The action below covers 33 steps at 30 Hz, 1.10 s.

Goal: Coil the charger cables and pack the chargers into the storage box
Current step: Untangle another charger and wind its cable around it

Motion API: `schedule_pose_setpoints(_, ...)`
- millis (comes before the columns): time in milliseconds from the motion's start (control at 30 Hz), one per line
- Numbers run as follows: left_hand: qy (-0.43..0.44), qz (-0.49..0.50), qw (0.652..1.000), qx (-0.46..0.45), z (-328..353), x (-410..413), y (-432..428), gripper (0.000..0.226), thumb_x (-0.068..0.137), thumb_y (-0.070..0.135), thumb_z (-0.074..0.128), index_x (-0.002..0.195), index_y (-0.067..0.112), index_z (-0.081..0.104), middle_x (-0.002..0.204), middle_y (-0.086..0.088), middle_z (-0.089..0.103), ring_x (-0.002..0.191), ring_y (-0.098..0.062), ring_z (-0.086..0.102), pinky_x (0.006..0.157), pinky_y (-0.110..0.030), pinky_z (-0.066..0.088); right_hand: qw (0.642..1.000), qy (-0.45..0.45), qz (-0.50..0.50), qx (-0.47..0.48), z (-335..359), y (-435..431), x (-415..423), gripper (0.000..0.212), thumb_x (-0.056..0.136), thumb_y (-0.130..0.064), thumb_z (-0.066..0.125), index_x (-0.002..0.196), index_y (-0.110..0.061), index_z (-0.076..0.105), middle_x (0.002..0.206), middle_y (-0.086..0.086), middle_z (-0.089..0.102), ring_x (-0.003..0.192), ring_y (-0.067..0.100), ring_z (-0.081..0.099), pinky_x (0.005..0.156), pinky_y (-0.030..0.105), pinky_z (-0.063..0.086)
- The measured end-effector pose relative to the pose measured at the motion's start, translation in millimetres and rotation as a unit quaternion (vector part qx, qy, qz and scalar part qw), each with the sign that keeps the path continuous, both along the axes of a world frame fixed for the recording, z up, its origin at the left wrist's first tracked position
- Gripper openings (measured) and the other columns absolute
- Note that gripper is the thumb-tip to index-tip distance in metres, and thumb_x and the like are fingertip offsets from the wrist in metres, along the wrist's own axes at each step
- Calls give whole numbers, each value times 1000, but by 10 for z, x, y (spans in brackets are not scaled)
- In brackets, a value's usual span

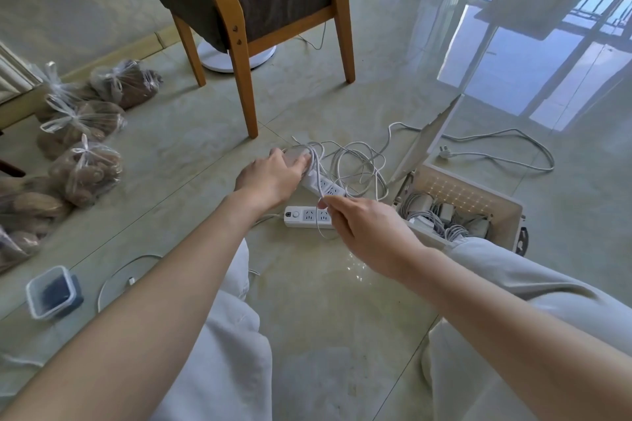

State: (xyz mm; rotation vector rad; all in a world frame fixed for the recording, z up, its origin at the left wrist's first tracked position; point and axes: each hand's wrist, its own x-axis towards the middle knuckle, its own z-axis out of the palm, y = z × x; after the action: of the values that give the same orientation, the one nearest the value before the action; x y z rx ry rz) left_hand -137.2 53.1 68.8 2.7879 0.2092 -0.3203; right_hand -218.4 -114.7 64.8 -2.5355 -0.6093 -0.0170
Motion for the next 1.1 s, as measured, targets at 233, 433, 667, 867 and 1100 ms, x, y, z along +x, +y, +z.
schedule_pose_setpoints(233, 113, 98, 892, -426, 74, 5, -245, 61, 97, 58, 20, 94, 13, 62, 79, -12, 65, 68, -21, 57, 60, -29, 39, 999, 31, 28, 34, -2, 84, -146, 28, 100, -25, 31, 119, -19, 51, 113, -5, 65, 87, 30, 59, 71, 37, 46)
schedule_pose_setpoints(433, 208, 117, 771, -590, 165, -108, -290, 53, 101, 46, 21, 100, 7, 58, 92, -21, 61, 69, -22, 63, 56, -26, 48, 996, 74, 40, 11, -47, 22, -101, 18, 101, -20, 30, 106, -16, 47, 112, -1, 63, 85, 31, 56, 68, 36, 43)
schedule_pose_setpoints(667, 230, 124, 737, -623, 175, -170, -299, 53, 99, 45, 21, 103, 8, 59, 83, -16, 65, 73, -24, 63, 63, -32, 44, 998, 64, 17, -21, -117, -60, -17, 22, 100, -23, 32, 109, -17, 51, 101, 4, 64, 85, 32, 57, 67, 36, 43)
schedule_pose_setpoints(867, 248, 113, 740, -616, 109, -196, -311, 52, 96, 48, 22, 102, 13, 60, 81, -11, 65, 70, -21, 58, 56, -28, 36, 997, 57, 21, -56, -144, -100, 33, 23, 100, -26, 31, 105, -19, 52, 99, 3, 65, 85, 32, 59, 70, 37, 47)
schedule_pose_setpoints(1100, 227, 27, 807, -545, 221, -163, -200, 60, 97, 55, 20, 105, 11, 59, 83, -13, 62, 71, -21, 58, 54, -26, 36, 991, 13, 40, -127, -225, -294, 231, 28, 101, -29, 26, 96, -15, 50, 93, 3, 64, 91, 24, 56, 73, 35, 44)
